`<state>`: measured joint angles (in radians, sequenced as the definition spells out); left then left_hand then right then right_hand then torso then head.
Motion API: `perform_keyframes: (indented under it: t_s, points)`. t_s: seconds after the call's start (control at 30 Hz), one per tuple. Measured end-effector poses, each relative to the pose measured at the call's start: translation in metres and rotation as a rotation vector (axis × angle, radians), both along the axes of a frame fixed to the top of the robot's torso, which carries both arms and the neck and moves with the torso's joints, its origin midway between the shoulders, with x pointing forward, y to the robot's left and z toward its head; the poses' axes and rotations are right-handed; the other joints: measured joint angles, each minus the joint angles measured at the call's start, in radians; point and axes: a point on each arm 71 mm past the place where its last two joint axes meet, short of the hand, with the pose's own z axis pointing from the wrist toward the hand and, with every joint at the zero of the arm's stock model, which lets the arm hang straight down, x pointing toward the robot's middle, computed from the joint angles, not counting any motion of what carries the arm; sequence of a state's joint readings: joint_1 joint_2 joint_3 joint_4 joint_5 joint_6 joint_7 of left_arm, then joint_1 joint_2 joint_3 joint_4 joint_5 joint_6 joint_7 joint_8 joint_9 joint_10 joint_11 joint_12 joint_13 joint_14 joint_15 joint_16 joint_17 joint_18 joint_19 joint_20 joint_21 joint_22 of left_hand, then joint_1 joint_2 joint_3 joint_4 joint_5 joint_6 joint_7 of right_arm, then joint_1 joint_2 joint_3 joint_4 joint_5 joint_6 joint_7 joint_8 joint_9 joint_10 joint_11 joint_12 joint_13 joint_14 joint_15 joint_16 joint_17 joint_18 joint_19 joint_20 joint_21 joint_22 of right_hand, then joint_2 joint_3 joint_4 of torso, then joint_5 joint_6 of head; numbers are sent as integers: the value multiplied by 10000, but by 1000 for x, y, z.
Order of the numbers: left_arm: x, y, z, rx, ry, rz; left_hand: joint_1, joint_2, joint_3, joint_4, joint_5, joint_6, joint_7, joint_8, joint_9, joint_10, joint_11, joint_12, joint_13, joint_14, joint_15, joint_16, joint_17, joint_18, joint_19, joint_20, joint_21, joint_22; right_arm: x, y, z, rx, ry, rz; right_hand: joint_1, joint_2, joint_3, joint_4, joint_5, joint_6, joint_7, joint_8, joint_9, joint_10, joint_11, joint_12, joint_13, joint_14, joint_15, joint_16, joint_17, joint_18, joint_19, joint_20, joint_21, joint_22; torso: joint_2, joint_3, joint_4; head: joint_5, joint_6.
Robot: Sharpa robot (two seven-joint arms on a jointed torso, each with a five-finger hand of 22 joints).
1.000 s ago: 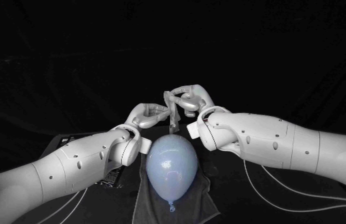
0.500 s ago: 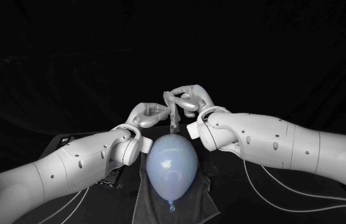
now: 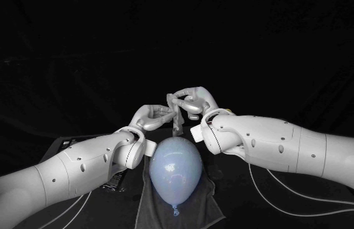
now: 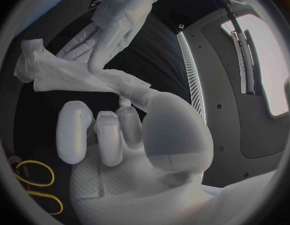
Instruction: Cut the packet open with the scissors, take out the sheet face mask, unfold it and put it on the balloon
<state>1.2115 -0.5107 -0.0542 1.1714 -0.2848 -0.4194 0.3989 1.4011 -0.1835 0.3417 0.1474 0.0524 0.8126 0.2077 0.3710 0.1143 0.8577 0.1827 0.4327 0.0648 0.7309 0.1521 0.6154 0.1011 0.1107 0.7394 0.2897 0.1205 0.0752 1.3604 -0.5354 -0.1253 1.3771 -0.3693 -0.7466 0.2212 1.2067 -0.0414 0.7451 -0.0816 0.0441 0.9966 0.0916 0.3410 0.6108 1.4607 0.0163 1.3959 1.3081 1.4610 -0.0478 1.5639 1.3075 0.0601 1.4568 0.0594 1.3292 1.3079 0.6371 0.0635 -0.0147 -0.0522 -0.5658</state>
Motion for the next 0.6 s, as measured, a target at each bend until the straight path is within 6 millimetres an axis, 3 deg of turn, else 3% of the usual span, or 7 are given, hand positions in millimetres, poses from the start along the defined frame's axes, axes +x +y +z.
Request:
perform_keyframes:
  t_s: [0.33,0.47,0.6]
  points:
    - [-1,-1,0,15,-3,-65,-77,-77,-327,58,0,-146,-6,-127,-36,-89,88,-61,1,-73,73,-115,10,-15,-180,1,-93,-35,0,0,-1,-10,26,-16,-2,2,28,-28,-3,3,-2,0,0,-1,-1,1,-5,0,0,35,7,-2,-1,0,0,-5,0,-2,1,-12,-3]
    - [-1,-1,0,30,-9,-78,141,142,-268,-1,0,-10,-26,-127,-17,-76,76,-61,12,-73,73,-115,29,-19,-179,0,-93,-34,0,0,-1,-6,33,2,-4,4,27,-28,-4,3,-1,0,0,-2,-2,1,-9,0,0,34,7,-3,-1,0,0,-4,0,-2,2,-6,-3]
    - [0,-1,0,50,-18,-76,596,597,164,-101,0,446,-116,68,71,106,-106,-61,12,29,-27,-115,60,-21,-179,0,-93,-34,-1,0,-1,-1,40,22,-7,6,28,-28,-4,1,1,0,0,-7,-6,0,-8,0,0,32,7,-3,-1,0,0,-1,-1,-2,2,7,-2]
